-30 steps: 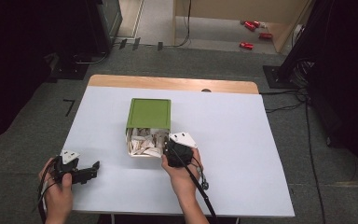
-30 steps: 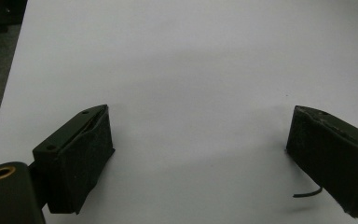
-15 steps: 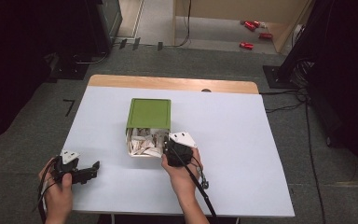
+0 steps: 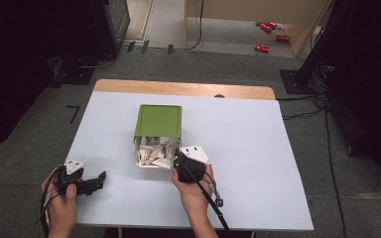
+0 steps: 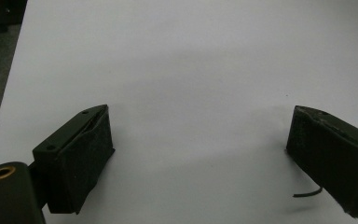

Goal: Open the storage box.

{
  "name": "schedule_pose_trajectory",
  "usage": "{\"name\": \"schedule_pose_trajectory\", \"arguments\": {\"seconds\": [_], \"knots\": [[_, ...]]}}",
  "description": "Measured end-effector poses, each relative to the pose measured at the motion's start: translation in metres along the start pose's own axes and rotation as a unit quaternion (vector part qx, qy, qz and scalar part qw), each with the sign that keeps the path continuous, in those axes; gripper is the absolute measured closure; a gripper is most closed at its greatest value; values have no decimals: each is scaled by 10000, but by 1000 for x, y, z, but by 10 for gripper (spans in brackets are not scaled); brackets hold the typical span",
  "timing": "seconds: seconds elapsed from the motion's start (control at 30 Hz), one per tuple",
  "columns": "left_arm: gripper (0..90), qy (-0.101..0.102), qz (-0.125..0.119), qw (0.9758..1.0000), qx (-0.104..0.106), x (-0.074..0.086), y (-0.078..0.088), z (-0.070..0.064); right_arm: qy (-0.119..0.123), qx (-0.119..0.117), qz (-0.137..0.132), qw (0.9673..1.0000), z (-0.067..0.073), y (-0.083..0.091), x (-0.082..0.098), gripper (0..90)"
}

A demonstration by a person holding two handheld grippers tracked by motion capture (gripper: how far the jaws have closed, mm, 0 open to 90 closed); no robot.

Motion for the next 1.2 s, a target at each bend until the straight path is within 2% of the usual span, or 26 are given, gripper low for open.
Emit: {"name": "schedule_pose_trajectory", "arguments": {"seconds": [0.13,0.53,1.2], "knots": [[74,0,0,10000,0,0,0,0,64,10,6,10000,1,1,0,840],[74,-10,5,10000,-3,0,0,0,-11,-50,92,9999,0,8,2,857],[74,-10,6,10000,-6,0,0,0,-47,-103,19,9999,2,34,20,863]]}}
Point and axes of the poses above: each handheld gripper's, and its own axes: y roughly backward along the jaws, x roughly out of its underside, z roughly to its left, the point moved 7 cm from there along -y, roughly forward along the jaws, and after that the axes turned 10 degrees about x, right-handed, at the moved point
